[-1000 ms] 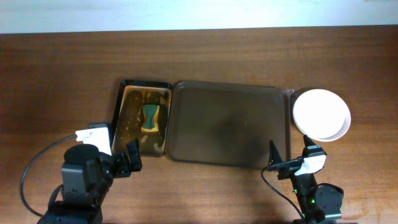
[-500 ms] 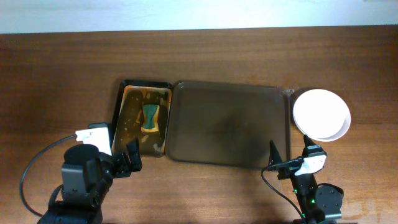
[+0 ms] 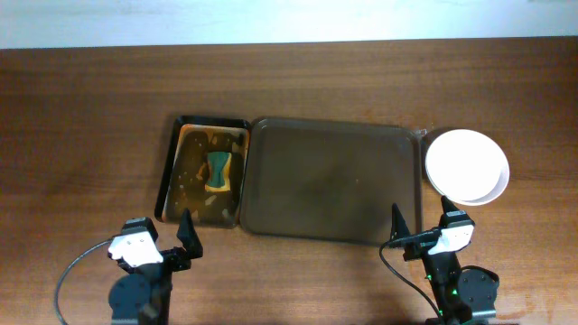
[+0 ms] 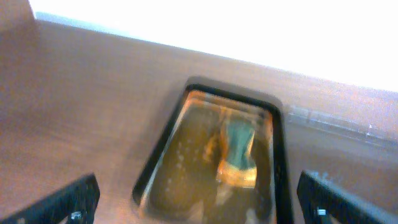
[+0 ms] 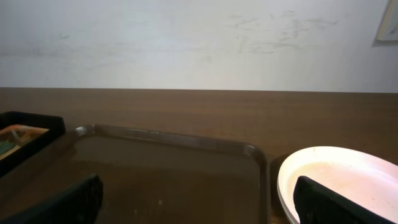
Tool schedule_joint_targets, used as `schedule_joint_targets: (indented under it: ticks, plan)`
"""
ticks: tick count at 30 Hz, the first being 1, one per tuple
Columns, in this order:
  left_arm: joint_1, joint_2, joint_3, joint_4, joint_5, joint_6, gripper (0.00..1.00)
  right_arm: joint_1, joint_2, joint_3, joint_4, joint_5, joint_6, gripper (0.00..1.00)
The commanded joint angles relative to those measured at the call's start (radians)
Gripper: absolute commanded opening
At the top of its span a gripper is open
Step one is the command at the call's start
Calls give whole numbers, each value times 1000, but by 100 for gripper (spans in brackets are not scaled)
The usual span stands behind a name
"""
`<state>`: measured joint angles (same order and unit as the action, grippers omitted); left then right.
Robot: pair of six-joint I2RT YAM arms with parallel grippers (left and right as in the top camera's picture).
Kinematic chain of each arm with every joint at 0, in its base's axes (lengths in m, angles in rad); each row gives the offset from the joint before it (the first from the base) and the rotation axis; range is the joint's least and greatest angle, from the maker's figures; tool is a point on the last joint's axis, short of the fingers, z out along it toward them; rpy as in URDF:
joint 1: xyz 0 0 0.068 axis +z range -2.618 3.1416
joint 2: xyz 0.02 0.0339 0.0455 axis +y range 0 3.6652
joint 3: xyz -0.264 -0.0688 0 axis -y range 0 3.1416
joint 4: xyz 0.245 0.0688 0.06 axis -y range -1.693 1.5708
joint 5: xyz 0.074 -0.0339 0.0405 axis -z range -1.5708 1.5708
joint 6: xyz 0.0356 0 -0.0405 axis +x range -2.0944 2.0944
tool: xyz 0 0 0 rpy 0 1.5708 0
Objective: Clean dirty plates on tray and stack at the side
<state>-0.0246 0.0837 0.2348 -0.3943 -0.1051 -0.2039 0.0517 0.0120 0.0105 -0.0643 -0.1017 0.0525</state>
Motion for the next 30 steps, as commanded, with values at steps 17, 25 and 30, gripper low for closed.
schedule_joint_targets:
  ticks: [17, 25, 30]
  plan:
    - [6, -79, -225, 314, 143, 231, 100, -6, -5, -5, -7, 6, 8, 98]
    - [6, -79, -225, 314, 143, 231, 100, -6, -5, -5, -6, 6, 8, 98]
    - [6, -79, -225, 314, 143, 231, 100, -6, -5, -5, -6, 6, 8, 98]
